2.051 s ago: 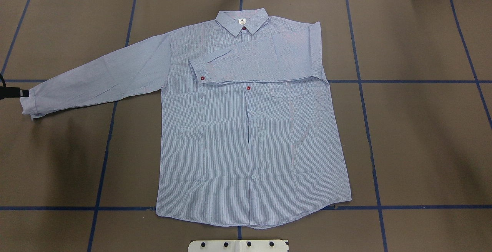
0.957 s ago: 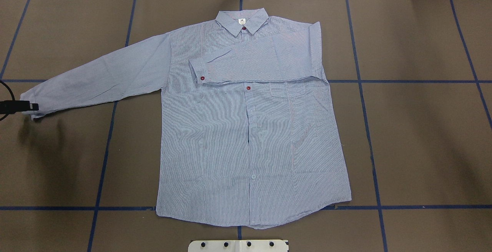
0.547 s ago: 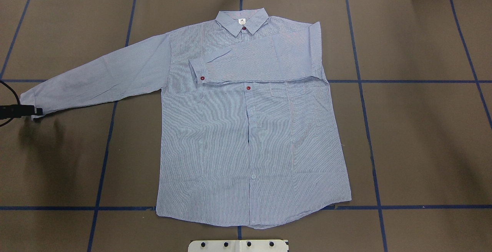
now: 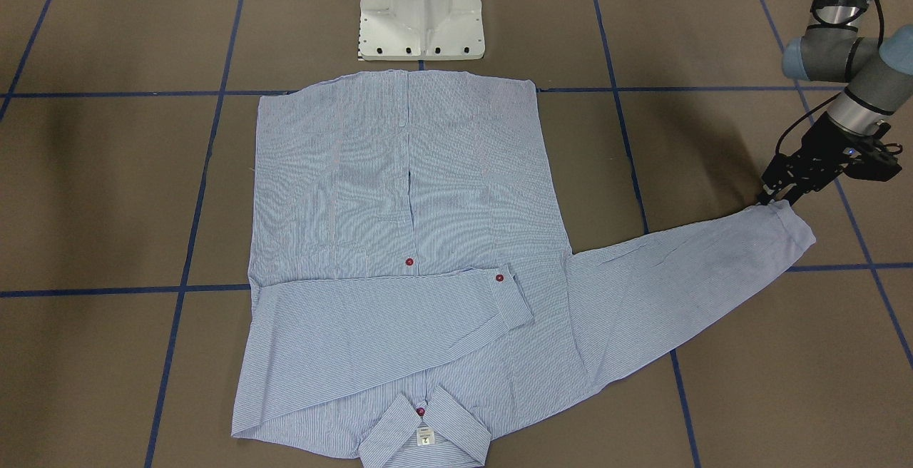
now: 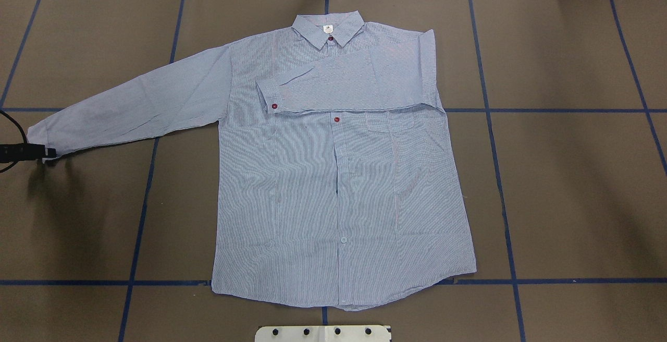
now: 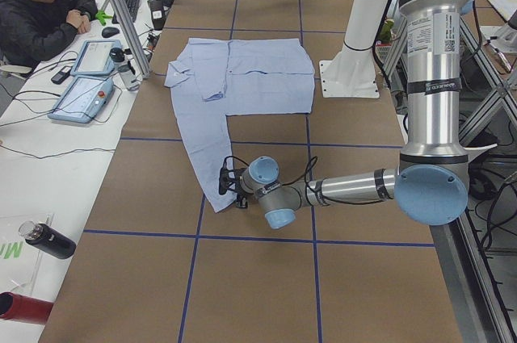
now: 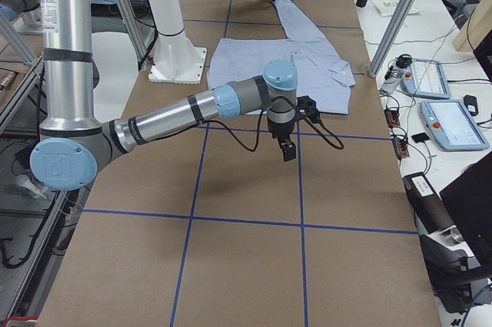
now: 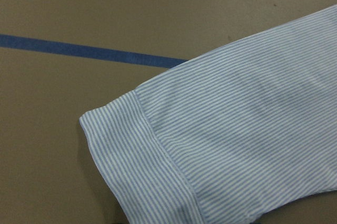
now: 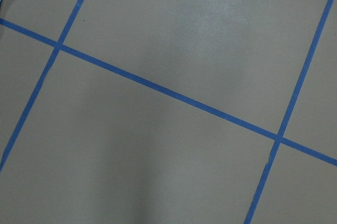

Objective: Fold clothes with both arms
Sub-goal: 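Lower the left gripper to the other sleeve cuff and grasp it, then carry the cuff with the left gripper across the chest toward the collar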

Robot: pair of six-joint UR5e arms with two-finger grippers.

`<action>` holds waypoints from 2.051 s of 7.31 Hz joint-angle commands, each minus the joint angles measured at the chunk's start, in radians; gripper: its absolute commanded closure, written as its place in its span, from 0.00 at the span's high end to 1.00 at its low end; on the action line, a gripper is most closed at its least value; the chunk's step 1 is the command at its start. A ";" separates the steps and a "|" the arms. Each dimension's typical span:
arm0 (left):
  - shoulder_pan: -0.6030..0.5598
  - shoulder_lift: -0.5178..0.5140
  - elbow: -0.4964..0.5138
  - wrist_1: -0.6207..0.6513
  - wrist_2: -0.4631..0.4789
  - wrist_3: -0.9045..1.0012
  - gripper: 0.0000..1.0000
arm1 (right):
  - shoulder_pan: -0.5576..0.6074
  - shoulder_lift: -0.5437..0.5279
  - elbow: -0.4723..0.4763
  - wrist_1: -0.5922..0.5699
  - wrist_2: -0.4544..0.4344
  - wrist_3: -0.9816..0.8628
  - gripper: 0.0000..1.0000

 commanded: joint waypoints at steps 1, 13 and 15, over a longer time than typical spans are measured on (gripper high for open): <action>0.000 0.005 -0.001 -0.016 0.000 0.011 0.46 | 0.001 0.000 0.002 0.000 0.010 0.000 0.99; -0.009 -0.176 -0.338 0.466 -0.099 0.003 0.00 | 0.002 0.000 -0.003 0.000 0.008 0.002 0.99; -0.005 -0.398 -0.422 0.823 -0.090 0.006 0.00 | 0.001 0.002 -0.003 0.000 0.008 0.002 0.99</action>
